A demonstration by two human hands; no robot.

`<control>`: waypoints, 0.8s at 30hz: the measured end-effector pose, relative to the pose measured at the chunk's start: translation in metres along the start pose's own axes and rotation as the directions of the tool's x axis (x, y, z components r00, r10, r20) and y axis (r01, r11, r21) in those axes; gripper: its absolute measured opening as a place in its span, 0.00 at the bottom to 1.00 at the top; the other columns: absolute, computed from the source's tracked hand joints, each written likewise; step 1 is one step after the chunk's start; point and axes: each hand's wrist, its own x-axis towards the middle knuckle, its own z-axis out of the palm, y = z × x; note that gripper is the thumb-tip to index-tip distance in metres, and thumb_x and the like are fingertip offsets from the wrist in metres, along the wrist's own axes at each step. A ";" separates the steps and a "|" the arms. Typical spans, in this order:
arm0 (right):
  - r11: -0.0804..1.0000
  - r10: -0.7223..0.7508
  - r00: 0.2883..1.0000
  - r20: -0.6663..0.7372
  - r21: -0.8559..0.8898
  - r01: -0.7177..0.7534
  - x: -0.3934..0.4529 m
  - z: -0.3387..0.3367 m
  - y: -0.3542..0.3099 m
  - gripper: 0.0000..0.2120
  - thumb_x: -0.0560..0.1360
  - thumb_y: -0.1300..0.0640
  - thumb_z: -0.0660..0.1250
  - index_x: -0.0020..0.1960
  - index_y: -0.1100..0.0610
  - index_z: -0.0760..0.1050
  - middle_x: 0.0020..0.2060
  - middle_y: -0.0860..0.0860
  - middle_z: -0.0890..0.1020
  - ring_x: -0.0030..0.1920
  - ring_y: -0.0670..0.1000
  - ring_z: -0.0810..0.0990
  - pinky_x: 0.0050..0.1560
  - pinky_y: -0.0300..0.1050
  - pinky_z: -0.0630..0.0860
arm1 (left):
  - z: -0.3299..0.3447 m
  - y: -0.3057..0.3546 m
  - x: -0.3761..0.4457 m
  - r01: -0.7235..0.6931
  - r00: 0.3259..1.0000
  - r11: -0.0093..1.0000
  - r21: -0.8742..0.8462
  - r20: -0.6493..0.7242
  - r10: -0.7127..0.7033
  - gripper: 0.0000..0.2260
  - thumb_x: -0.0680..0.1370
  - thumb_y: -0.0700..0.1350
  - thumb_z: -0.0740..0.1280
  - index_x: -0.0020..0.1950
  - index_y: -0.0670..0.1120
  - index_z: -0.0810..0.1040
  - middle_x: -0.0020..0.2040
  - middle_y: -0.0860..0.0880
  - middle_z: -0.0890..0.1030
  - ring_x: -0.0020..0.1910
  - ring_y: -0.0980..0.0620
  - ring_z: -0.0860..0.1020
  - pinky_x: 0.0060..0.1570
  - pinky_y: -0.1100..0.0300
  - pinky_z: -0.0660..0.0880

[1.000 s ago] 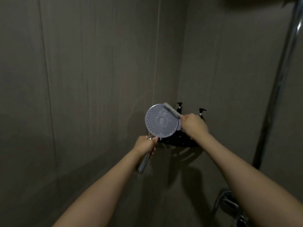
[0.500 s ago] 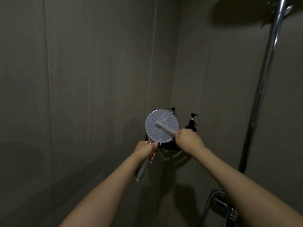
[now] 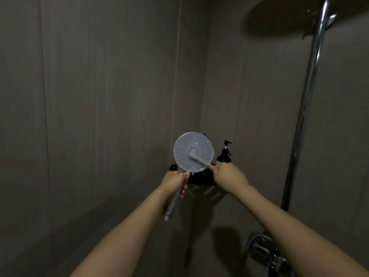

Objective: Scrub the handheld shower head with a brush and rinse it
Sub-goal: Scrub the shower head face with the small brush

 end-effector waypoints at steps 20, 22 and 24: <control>0.995 -0.074 0.997 0.036 -0.063 0.076 -0.012 -0.009 0.000 0.19 0.81 0.53 0.53 0.34 0.56 0.70 0.31 0.52 0.74 0.31 0.50 0.72 0.29 0.42 0.66 | 0.017 -0.003 -0.008 0.008 1.000 0.999 0.041 0.029 -0.009 0.12 0.76 0.46 0.63 0.34 0.44 0.71 0.26 0.45 0.71 0.21 0.52 0.68 0.23 0.64 0.67; 0.994 -0.028 0.999 -0.028 -0.108 0.025 -0.008 -0.014 -0.002 0.18 0.80 0.51 0.53 0.37 0.58 0.72 0.33 0.53 0.74 0.31 0.51 0.71 0.31 0.42 0.67 | 0.020 -0.002 -0.010 0.016 0.998 0.998 0.059 0.053 -0.019 0.11 0.76 0.46 0.63 0.35 0.44 0.71 0.26 0.46 0.72 0.21 0.52 0.68 0.23 0.64 0.67; 0.995 -0.010 0.995 -0.102 -0.104 -0.001 -0.007 -0.018 -0.005 0.19 0.80 0.51 0.52 0.44 0.60 0.76 0.37 0.56 0.75 0.32 0.53 0.72 0.34 0.43 0.69 | 0.022 0.000 -0.012 0.018 0.998 0.998 0.056 0.052 -0.021 0.11 0.76 0.46 0.63 0.35 0.44 0.71 0.26 0.45 0.72 0.21 0.52 0.68 0.24 0.64 0.67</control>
